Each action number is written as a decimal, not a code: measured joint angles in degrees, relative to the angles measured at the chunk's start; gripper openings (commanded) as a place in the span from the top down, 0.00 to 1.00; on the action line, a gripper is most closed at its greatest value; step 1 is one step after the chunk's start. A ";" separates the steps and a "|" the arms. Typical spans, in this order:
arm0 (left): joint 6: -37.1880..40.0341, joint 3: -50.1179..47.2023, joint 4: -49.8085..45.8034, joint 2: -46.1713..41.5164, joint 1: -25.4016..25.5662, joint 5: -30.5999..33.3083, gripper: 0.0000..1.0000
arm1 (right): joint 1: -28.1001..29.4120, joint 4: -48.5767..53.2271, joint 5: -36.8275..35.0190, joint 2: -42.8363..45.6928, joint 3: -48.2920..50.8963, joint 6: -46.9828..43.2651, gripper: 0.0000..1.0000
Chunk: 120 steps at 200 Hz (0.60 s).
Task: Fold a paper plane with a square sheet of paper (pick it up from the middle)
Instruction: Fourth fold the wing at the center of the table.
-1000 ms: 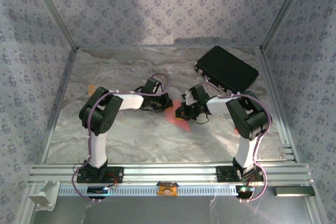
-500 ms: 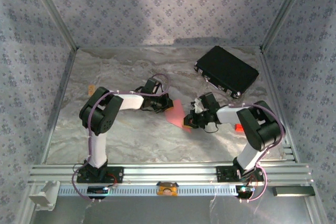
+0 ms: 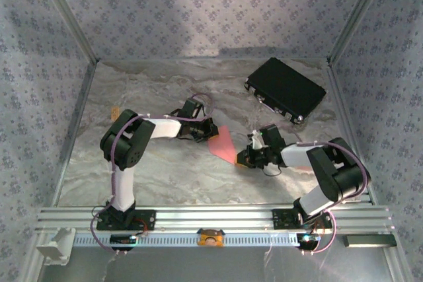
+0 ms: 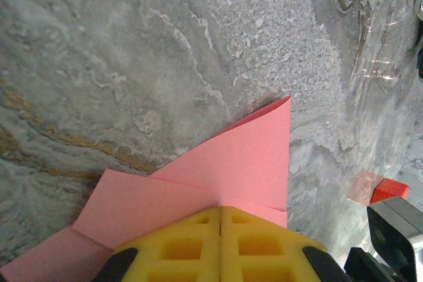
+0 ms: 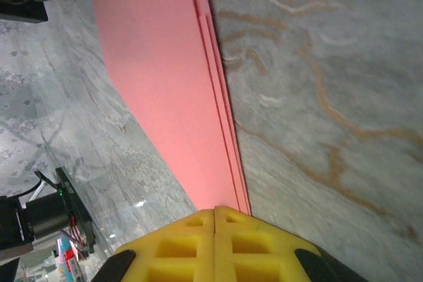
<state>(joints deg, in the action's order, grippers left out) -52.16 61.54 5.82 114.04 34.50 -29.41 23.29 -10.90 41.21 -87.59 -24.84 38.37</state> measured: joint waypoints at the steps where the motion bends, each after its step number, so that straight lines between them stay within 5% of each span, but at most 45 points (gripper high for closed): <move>1: 0.02 0.00 0.00 0.00 0.00 0.00 0.94 | -0.02 -0.02 0.00 0.07 0.07 0.00 0.94; 120: 0.02 0.00 0.00 0.02 0.00 -0.17 0.94 | 0.13 11.23 -3.91 12.39 2.78 0.63 0.94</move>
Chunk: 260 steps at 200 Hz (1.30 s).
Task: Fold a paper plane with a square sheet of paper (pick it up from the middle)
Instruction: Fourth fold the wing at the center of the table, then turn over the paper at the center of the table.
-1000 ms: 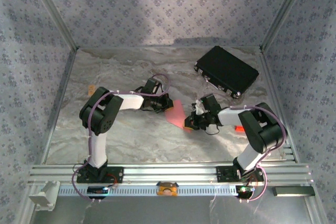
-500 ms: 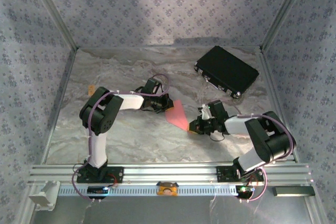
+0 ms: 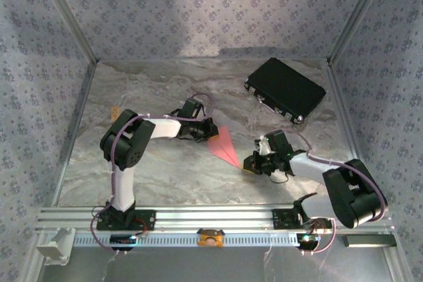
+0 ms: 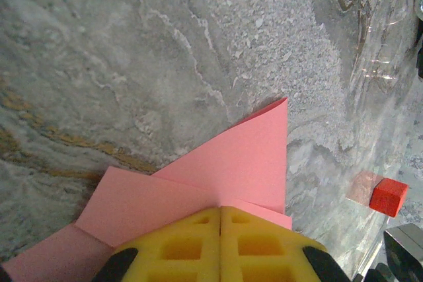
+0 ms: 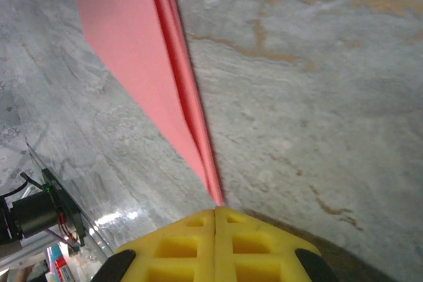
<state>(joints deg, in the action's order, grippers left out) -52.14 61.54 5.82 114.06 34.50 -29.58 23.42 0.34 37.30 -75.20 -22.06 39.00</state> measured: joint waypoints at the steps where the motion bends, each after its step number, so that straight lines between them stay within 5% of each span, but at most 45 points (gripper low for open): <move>1: 0.00 0.00 0.00 0.02 0.00 0.02 0.94 | 0.02 0.07 -0.02 -0.02 -0.09 0.00 0.94; 88: 0.00 0.00 0.00 0.02 0.00 0.00 0.93 | 3.41 3.15 -0.57 -11.06 -8.68 -2.93 0.93; 182: -0.02 0.00 -0.04 0.00 0.07 0.00 0.94 | 1.84 3.82 -1.25 -3.87 -2.64 -1.90 0.94; 236: -0.48 0.00 -0.04 0.00 0.39 0.22 0.94 | 0.92 5.90 -1.77 -0.20 -2.62 0.11 0.70; 260: -0.76 0.00 -0.04 -0.04 0.39 0.28 0.94 | 0.94 5.22 -1.36 -0.66 -2.67 1.36 0.68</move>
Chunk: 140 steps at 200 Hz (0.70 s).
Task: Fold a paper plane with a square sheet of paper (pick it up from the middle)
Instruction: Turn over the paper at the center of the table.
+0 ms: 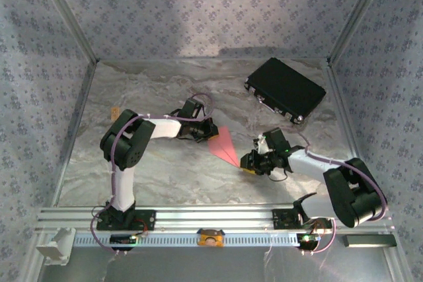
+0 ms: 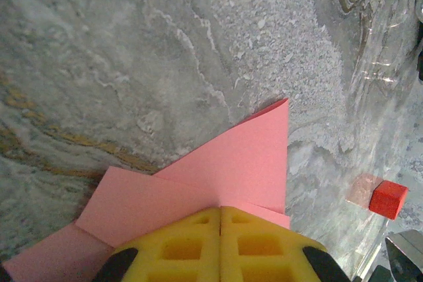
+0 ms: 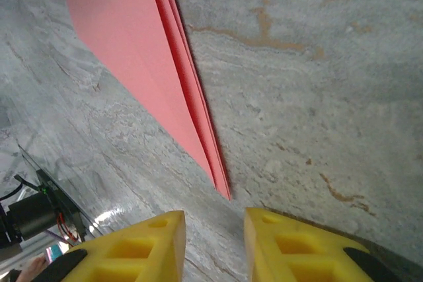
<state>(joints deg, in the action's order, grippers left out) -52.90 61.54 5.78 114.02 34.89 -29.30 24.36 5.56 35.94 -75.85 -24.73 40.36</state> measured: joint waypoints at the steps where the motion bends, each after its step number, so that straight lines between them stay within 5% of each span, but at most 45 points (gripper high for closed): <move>1: -0.04 0.00 0.00 0.00 0.00 0.00 0.94 | 0.00 -0.04 0.02 -0.09 0.00 0.09 0.68; 140: -0.31 -0.09 0.07 -0.02 0.04 0.13 0.93 | 0.92 -5.77 1.46 -4.09 -0.07 5.35 0.69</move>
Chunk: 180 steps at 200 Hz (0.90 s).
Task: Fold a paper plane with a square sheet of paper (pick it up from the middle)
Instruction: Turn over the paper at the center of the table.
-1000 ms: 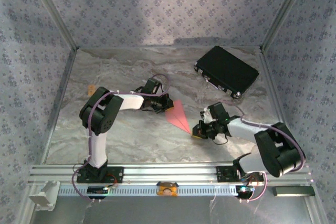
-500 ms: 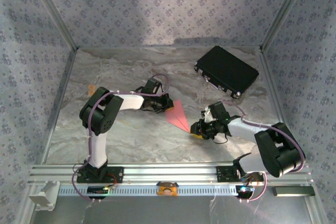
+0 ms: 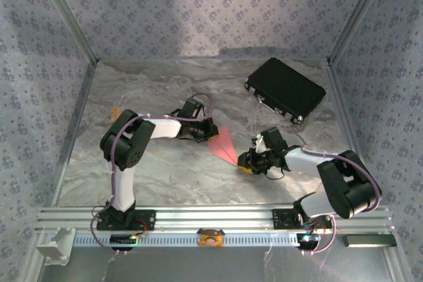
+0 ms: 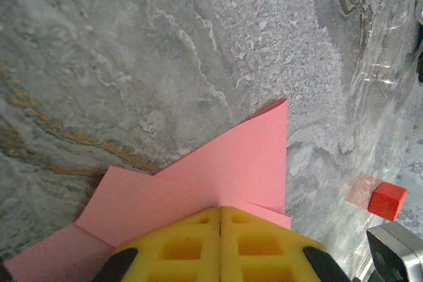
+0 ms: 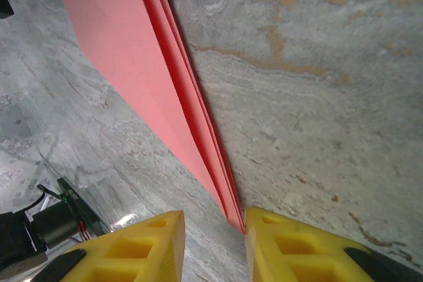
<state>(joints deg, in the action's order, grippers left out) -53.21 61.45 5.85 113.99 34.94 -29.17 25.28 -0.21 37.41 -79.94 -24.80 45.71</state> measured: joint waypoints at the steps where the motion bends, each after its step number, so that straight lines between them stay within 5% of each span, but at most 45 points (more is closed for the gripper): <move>1: 0.00 0.00 0.00 0.00 0.00 0.00 0.93 | 0.00 -0.02 0.02 0.00 0.00 0.00 0.69; 180: -0.02 0.00 -0.02 -0.09 0.00 0.09 0.93 | -0.52 -11.04 1.01 -1.62 -0.09 1.40 0.71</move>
<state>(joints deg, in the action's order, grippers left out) -53.23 61.45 5.82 113.91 34.94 -29.08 24.75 -11.25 38.41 -81.56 -24.88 47.11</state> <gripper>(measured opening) 0.066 0.302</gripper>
